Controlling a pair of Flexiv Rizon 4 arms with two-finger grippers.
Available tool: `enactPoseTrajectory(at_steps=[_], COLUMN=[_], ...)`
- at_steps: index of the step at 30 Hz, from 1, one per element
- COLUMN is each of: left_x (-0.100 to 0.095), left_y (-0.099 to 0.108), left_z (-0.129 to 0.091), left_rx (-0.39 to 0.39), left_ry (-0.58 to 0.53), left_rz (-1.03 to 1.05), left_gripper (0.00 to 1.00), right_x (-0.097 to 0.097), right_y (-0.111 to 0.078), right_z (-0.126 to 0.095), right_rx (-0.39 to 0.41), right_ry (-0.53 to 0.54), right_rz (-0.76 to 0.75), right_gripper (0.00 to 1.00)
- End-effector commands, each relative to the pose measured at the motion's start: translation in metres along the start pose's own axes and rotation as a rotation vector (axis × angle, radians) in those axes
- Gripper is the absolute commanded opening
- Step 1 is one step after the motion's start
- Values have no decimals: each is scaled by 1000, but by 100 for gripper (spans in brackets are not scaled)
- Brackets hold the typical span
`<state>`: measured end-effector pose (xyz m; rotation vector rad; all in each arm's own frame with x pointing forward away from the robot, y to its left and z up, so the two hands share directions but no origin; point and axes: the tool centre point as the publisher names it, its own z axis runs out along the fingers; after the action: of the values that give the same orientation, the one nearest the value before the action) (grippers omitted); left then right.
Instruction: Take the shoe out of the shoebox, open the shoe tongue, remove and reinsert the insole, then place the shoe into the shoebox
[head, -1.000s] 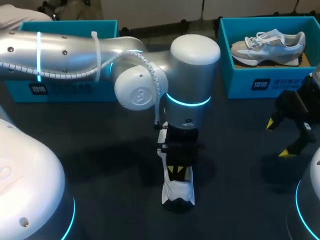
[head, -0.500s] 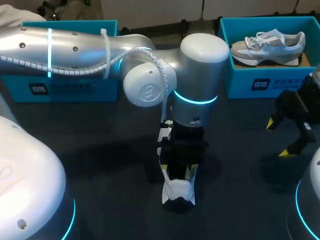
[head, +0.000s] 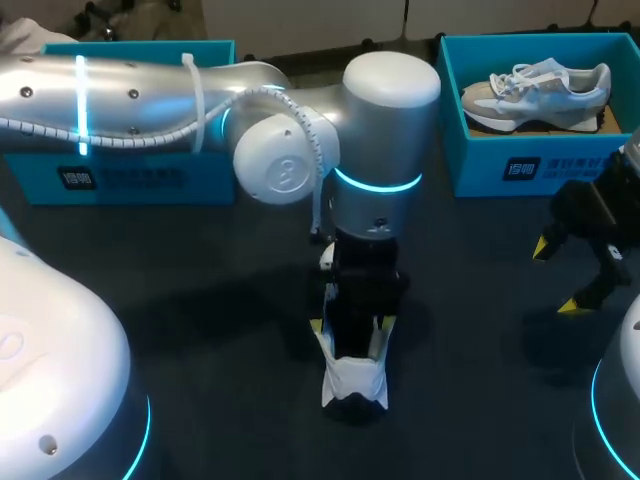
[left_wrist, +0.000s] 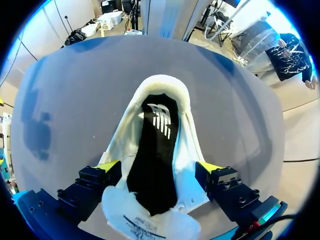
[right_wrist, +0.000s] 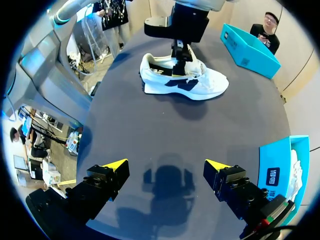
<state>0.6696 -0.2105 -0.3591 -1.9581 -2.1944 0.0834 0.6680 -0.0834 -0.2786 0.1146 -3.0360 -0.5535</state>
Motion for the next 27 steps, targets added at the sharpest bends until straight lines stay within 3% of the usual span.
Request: enactPoseTrajectory(at_steps=[1, 27], left_x=[1, 3], left_y=[2, 10], left_z=[-5, -24], left_rx=[-2, -23], left_ry=[-4, -33], left_rz=[4, 15], left_gripper=[100, 100], right_x=[0, 0], right_y=[0, 0], right_z=[1, 1], right_rx=[3, 3], right_ry=[0, 0], right_rz=[0, 0], right_gripper=[100, 100])
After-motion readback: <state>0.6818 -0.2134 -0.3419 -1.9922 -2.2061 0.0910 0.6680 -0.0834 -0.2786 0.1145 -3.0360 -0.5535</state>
